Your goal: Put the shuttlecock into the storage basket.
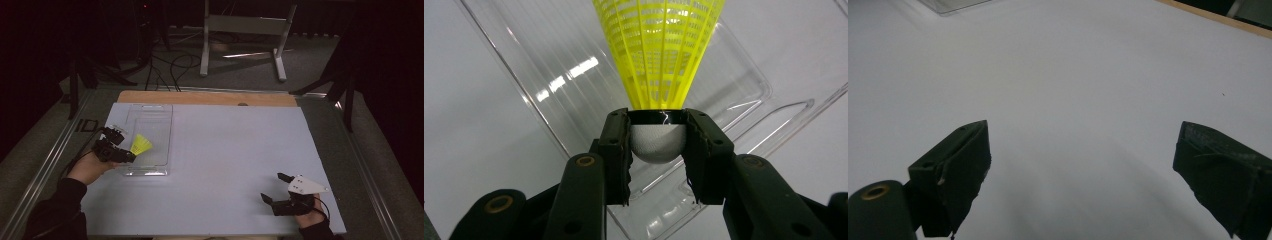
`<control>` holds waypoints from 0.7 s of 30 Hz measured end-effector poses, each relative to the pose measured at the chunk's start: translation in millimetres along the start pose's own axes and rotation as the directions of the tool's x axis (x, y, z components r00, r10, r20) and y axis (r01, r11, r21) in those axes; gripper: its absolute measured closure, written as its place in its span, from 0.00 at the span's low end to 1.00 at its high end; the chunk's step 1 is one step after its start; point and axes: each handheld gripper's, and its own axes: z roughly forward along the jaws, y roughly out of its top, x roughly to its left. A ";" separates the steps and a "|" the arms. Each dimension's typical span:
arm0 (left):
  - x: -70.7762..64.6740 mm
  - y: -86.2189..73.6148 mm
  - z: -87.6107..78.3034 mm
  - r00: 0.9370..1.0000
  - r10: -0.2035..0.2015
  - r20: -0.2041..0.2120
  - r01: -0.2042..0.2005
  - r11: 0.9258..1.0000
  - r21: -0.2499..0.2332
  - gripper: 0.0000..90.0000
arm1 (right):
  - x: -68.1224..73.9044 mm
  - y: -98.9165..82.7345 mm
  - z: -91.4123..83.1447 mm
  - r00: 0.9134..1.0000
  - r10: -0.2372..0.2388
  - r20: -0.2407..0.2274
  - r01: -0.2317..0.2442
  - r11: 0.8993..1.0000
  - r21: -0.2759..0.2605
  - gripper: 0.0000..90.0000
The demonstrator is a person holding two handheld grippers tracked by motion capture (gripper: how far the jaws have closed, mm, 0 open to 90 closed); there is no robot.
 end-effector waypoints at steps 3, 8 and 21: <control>-0.8 2.2 -1.8 1.000 0.001 -0.001 -0.001 1.000 -0.006 0.72 | 0.2 0.2 0.0 1.000 -0.001 0.001 0.001 1.000 -0.001 0.09; -3.6 6.1 -6.8 1.000 -0.019 -0.015 0.019 1.000 -0.008 0.57 | -0.1 0.2 -0.4 1.000 -0.004 0.002 0.004 1.000 -0.002 0.09; -10.6 10.5 -16.7 1.000 -0.005 -0.006 0.005 0.999 -0.035 0.34 | 0.1 0.2 -0.1 1.000 -0.001 0.002 0.001 1.000 -0.003 0.09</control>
